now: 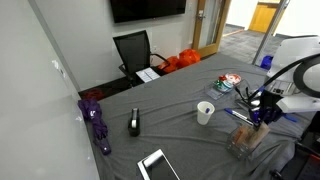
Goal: Move the brown box to the other container
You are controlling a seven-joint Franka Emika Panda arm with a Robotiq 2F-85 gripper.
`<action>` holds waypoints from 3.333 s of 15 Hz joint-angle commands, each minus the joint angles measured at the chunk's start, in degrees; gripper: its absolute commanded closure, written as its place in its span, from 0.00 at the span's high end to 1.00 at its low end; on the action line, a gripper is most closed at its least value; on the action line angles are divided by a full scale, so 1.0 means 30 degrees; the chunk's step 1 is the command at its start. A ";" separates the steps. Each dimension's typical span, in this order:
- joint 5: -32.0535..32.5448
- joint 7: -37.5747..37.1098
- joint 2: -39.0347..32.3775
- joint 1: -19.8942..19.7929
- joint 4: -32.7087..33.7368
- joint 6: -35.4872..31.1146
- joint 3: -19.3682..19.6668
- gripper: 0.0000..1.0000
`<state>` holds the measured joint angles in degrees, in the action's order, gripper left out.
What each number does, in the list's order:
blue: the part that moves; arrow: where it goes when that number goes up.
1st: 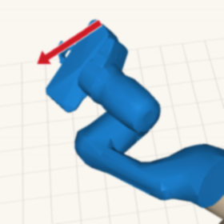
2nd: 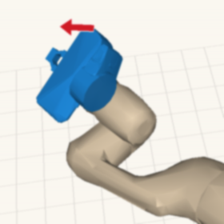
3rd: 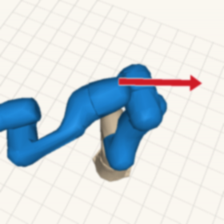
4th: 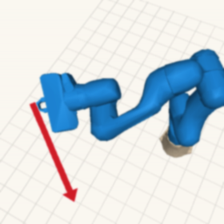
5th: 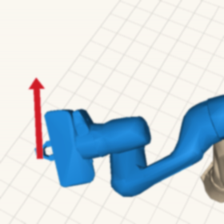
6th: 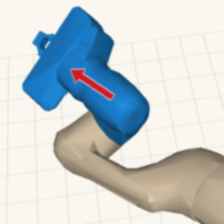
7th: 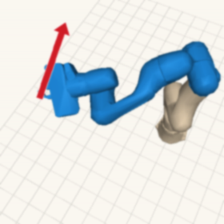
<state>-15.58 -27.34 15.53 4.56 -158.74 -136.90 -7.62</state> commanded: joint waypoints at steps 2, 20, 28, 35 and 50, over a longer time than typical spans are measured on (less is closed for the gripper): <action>-0.0045 0.0303 0.2701 0.0003 -0.0300 0.2597 0.0152 0.07; -0.1138 -0.5895 0.7552 -0.2317 -0.0071 0.4718 0.0005 0.07; -0.2175 -1.0283 0.4772 -0.2634 0.0649 0.0243 -0.0027 0.07; -0.1510 -1.4312 0.0966 -0.2610 0.3016 -0.1549 0.0145 0.07; -0.1598 -1.8486 -0.2332 -0.2188 0.7253 -0.0733 0.1722 0.29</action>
<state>-20.56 -82.68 8.50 -2.65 -137.02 -139.19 -3.11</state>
